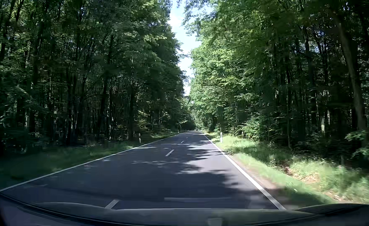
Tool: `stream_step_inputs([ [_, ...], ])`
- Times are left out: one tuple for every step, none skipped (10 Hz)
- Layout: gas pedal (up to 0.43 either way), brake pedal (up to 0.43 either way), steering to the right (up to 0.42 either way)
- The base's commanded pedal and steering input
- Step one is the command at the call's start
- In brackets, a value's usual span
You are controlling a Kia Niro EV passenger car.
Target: Follow the waypoints while adhering to traffic rules and regulations
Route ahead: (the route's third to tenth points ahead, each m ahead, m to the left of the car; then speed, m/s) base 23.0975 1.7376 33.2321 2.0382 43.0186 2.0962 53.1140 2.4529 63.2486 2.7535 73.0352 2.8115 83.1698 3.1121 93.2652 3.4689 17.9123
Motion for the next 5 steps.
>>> stream_step_inputs([
  [0.000,0.030,0.000],
  [0.000,0.030,0.000],
  [0.000,0.030,0.000],
  [0.000,0.030,0.000],
  [0.000,0.030,0.000],
])
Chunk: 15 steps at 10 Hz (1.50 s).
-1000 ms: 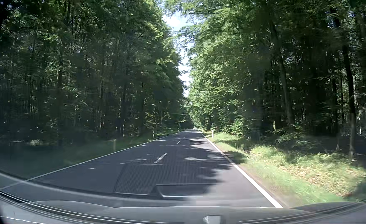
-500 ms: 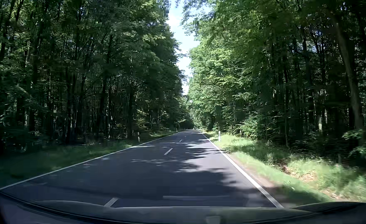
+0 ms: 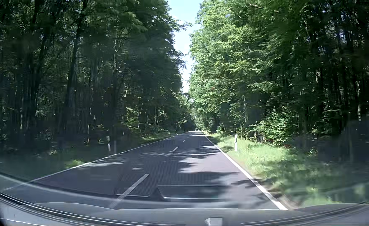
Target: Follow the waypoints while adhering to traffic rules and regulations
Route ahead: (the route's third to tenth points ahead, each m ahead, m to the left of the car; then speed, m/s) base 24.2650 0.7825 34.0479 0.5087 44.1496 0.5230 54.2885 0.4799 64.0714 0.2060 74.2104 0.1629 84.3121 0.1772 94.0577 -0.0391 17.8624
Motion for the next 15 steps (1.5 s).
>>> stream_step_inputs([
  [0.000,0.030,0.000],
  [0.000,0.030,0.000],
  [0.000,0.030,0.000],
  [0.000,0.030,0.001],
  [0.000,0.030,0.001],
  [0.000,0.030,0.001],
  [0.000,0.037,0.001],
  [0.000,0.030,0.001],
  [0.000,0.030,0.001],
  [0.000,0.030,0.001],
  [0.008,0.030,0.001],
  [0.008,0.030,0.001],
  [0.008,0.030,0.001],
  [0.008,0.030,0.001],
  [0.008,0.030,0.001],
])
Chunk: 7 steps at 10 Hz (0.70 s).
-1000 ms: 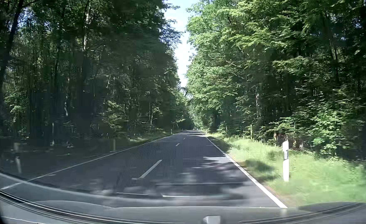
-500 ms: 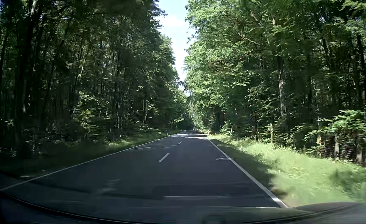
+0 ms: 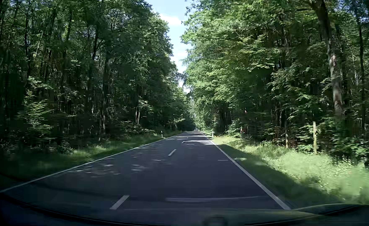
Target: Follow the waypoints while adhering to traffic rules and regulations
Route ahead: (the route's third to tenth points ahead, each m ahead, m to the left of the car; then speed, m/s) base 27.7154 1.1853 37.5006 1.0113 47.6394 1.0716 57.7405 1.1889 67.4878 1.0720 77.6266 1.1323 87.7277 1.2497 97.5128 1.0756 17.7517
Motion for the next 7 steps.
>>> stream_step_inputs([
  [0.008,0.030,0.001],
  [0.008,0.037,0.001],
  [0.008,0.030,0.000],
  [0.008,0.030,0.000],
  [0.008,0.030,0.000],
  [0.008,0.030,0.000],
  [0.008,0.030,0.000],
])
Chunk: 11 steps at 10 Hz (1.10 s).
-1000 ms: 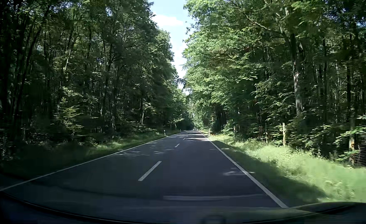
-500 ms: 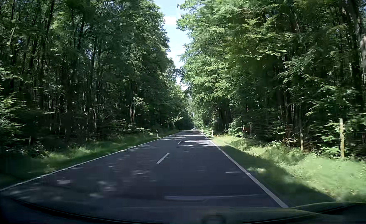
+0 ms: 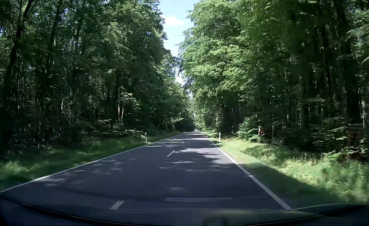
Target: Follow the waypoints while adhering to traffic rules and regulations
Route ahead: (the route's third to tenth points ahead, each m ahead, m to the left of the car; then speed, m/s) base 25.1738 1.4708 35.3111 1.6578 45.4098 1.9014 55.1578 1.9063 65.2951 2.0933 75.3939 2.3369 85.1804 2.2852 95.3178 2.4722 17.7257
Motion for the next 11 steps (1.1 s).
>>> stream_step_inputs([
  [0.008,0.030,0.000],
  [0.008,0.030,0.000],
  [0.008,0.030,0.000],
  [0.008,0.030,0.000],
  [0.008,0.030,0.000],
  [0.008,0.030,0.000],
  [0.008,0.030,0.001],
  [0.008,0.030,0.000],
  [0.008,0.030,0.000],
  [0.008,0.030,0.000],
  [0.008,0.030,0.000],
])
